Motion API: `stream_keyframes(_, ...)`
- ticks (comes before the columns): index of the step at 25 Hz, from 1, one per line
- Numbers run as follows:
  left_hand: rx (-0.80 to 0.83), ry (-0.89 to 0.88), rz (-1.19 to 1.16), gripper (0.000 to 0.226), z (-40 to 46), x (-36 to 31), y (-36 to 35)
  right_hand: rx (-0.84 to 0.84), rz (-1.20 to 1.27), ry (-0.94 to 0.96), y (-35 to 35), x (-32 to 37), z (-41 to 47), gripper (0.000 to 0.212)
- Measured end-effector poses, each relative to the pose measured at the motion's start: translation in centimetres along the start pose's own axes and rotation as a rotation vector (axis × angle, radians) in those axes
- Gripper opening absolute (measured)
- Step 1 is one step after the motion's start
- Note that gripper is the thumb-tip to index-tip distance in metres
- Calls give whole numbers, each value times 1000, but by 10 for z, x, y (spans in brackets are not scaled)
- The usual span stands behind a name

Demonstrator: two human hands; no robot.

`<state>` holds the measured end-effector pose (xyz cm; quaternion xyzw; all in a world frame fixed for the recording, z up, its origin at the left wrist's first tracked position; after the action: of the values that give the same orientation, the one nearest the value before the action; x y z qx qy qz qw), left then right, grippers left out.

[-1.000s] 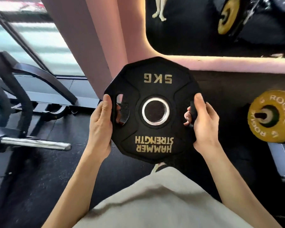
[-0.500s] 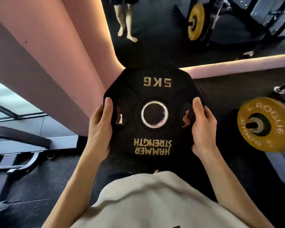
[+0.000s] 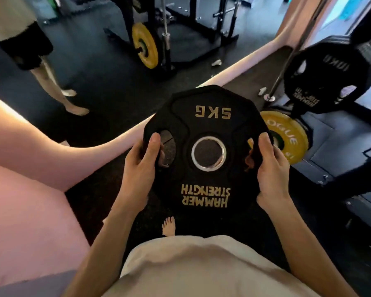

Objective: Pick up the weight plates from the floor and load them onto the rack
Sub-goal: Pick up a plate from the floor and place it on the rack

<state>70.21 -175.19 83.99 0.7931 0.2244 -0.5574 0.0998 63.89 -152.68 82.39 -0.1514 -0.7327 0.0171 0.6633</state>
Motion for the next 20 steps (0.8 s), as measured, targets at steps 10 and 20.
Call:
stream_keyframes(10, 522, 7, 168, 55, 152, -70, -100, -489, 65, 211, -7, 37, 57, 26)
stream_keyframes(20, 641, -130, 51, 25, 211, -140, -283, -614, 21, 415, 50, 127, 199, 33)
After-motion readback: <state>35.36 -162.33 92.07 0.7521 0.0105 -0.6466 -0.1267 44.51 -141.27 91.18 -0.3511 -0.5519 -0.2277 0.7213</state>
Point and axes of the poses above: each hand's wrist, its own z-axis towards the middle knuckle, its own y-axis out of the back of the hand, x = y × z, the point moved 2 cm from there along z, towards the middle knuckle, and after that the axes turned 9 degrees about y, right-handed, at the moved point
